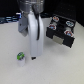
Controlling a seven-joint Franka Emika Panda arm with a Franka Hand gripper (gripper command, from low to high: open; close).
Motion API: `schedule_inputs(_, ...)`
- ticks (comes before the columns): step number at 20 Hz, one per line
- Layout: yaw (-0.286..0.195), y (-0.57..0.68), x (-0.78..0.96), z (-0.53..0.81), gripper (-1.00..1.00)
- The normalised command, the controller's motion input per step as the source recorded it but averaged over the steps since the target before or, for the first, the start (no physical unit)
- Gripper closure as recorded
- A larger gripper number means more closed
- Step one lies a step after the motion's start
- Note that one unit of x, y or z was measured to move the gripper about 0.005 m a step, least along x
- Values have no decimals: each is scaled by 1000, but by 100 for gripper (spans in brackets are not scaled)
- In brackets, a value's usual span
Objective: Open the kcup holder, insert the kcup into the holder, and close the kcup holder
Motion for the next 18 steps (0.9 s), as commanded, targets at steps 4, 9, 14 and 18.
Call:
schedule_inputs(4,-263,-543,-193,-199,-100)
schedule_inputs(9,-260,-568,-110,-349,-100)
schedule_inputs(14,-248,-411,-32,-384,-100)
schedule_inputs(18,-215,-173,-23,-323,-100)
